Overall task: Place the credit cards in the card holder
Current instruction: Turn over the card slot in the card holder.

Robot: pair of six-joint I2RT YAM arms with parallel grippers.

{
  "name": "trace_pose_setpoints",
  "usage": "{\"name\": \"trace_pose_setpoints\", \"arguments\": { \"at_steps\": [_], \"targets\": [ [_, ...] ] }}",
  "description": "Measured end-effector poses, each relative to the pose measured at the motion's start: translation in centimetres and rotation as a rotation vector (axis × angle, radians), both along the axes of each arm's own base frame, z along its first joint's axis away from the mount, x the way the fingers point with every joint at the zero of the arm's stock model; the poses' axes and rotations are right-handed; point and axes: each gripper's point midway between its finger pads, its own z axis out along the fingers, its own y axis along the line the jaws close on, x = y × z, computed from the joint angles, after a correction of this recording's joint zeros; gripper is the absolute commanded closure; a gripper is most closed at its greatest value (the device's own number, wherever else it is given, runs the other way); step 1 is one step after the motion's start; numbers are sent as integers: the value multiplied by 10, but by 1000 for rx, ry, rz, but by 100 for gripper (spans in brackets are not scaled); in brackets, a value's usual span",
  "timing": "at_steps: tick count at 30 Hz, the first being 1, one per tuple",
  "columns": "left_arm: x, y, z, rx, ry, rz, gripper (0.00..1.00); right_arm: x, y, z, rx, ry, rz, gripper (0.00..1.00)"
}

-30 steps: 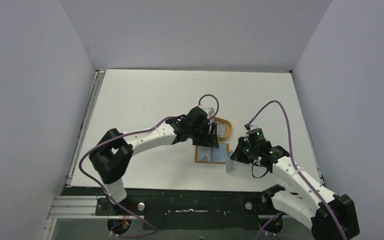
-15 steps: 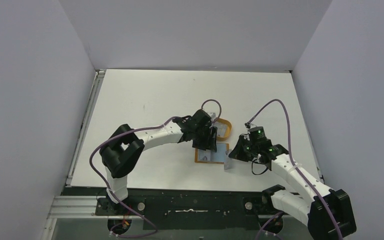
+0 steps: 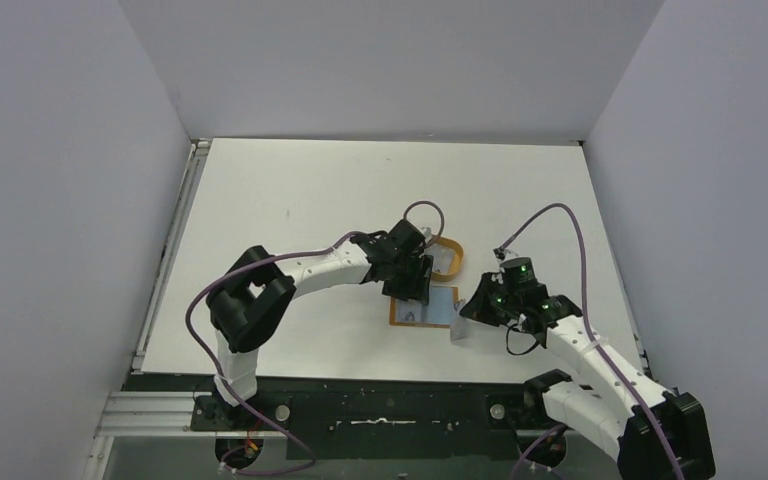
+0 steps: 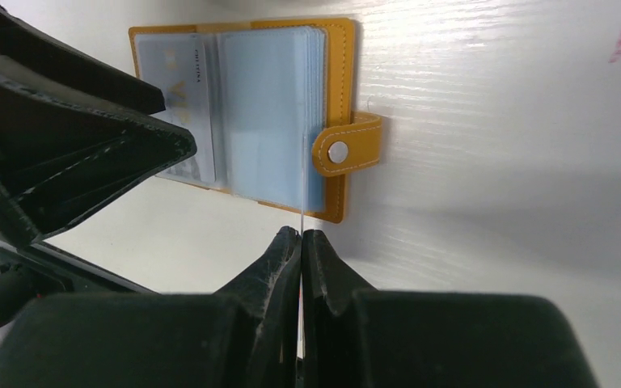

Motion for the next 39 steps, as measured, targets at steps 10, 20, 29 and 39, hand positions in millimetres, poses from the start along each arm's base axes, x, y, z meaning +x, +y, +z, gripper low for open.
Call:
{"name": "trace_pose_setpoints", "arguments": {
  "at_steps": [10,20,29,39],
  "targets": [
    [5,-20,15,32,-77,-58,47,-2,-18,13,-53,-66,-61,100],
    [8,-22,-12,156,-107,-94,47,-5,-24,12,-76,-61,-75,100],
    [15,-21,-14,227,-178,-103,51,-7,-28,11,-95,-65,-69,100],
    [20,-15,-18,273,-213,-99,76,-9,-25,13,-83,-72,-45,100]
  ]
}}
